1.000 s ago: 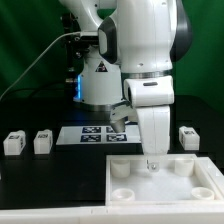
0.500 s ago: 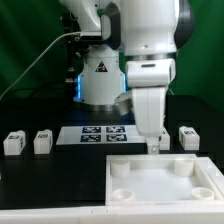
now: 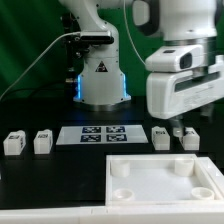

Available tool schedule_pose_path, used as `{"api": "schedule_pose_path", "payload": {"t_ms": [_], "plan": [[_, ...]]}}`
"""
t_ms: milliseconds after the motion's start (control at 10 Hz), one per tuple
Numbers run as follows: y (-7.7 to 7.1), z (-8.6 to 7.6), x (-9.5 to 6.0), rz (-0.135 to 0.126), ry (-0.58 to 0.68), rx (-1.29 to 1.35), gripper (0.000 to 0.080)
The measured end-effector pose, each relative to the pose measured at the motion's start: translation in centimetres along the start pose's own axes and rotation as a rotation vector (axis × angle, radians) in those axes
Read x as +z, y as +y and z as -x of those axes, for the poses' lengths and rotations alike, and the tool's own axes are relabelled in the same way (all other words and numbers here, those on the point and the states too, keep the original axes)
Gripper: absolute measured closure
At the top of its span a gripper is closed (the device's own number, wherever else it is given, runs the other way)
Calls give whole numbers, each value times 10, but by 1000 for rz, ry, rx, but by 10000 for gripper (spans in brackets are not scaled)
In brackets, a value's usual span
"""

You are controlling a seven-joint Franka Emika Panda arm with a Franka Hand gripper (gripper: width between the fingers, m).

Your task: Assemble one leg

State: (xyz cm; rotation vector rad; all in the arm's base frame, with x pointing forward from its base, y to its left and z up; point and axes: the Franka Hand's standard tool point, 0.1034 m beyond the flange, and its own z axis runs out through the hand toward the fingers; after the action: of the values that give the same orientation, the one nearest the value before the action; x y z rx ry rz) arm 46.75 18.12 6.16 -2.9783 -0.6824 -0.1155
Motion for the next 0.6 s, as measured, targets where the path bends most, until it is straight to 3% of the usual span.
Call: {"api": "schedule_pose_path", "payload": {"t_ms": [300, 600], "plan": [[-6, -6, 3, -26, 2, 298, 151], [-6, 1, 4, -28, -44, 326, 151]]}}
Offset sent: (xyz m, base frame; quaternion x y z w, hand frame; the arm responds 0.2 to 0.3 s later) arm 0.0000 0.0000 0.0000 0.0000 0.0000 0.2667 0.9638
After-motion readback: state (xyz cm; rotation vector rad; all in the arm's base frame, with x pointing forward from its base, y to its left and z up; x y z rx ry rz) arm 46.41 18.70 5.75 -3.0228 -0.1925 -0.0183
